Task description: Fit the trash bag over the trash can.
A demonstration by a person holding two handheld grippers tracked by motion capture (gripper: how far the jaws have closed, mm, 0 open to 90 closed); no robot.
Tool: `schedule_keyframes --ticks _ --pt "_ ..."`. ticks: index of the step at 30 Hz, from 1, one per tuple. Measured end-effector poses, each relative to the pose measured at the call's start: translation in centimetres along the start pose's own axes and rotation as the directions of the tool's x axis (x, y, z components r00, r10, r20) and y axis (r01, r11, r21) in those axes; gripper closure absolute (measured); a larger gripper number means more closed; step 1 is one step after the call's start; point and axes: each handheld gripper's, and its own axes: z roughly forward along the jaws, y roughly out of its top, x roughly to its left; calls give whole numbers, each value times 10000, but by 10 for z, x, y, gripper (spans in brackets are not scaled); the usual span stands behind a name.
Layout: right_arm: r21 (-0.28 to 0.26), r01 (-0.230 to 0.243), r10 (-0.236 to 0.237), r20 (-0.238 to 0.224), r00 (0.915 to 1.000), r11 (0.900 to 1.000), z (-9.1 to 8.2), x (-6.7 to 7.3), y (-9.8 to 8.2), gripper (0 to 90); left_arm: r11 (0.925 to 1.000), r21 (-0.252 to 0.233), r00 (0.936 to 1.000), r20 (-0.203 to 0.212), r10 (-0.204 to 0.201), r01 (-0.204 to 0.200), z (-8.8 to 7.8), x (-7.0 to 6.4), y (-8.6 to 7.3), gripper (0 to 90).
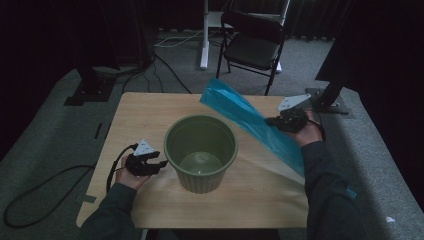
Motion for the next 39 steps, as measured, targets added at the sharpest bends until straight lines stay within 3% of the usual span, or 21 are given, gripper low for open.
schedule_keyframes --ticks 39 --pt "-361 306 -301 154 9994 9989 -31 -2 7 896 10000 20 10000 11 41 -41 0 0 0 473"
